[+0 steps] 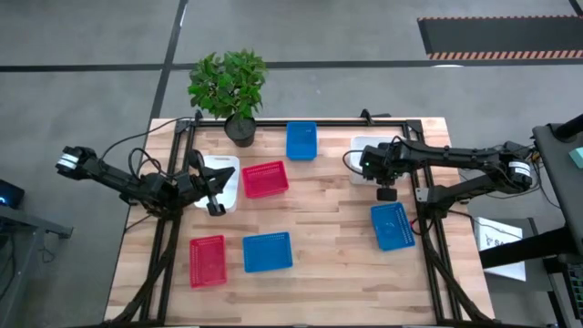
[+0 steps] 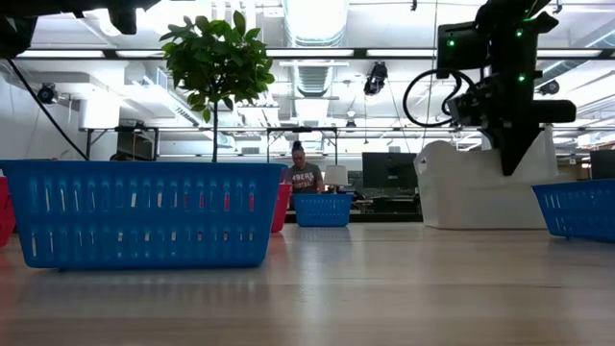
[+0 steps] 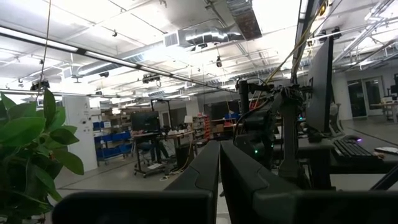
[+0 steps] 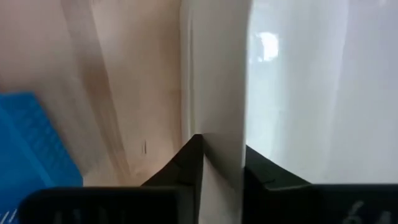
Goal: Stack baskets by color
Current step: Stack the bottom white bin on the top right bin, then stack the bottom left blue bin on the top blue bin
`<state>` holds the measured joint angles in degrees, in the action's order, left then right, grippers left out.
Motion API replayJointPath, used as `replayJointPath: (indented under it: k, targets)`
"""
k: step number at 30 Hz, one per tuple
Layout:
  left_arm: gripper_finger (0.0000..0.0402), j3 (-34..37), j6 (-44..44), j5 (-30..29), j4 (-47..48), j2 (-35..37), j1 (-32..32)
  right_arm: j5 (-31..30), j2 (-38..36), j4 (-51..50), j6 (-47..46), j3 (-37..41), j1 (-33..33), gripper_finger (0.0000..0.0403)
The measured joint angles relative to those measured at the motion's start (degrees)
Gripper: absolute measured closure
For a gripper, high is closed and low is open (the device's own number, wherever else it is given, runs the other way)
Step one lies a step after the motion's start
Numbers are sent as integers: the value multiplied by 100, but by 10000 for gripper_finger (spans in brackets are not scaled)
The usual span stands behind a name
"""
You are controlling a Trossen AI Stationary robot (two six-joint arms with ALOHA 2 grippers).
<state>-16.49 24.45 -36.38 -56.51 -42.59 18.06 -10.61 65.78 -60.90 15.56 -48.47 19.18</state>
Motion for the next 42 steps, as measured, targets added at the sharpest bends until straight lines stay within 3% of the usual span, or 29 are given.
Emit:
replayJointPath:
  k: [9, 17, 22, 32, 36, 42]
  targets:
    - [402, 0, 0, 1, 1, -11, 0, 2, -7, -183, -418, -34, -2, 299]
    - [402, 0, -310, 0, -6, -72, 0, 157, -13, -709, -1828, -644, -124, 306]
    - [402, 0, -762, 2, 4, -350, 0, 149, -41, 155, -2490, -694, -815, 324]
    - [402, -51, -2395, 7, -1, -1068, 0, 4, -2, 1993, -2758, -640, -2283, 353]
    - [402, -116, -2939, 9, 8, -1530, 0, 9, -2, 2269, -2773, -640, -2667, 360]
    - [402, -470, -3149, 11, 0, -2154, 0, 348, -2, 2247, -3583, -640, -2986, 353]
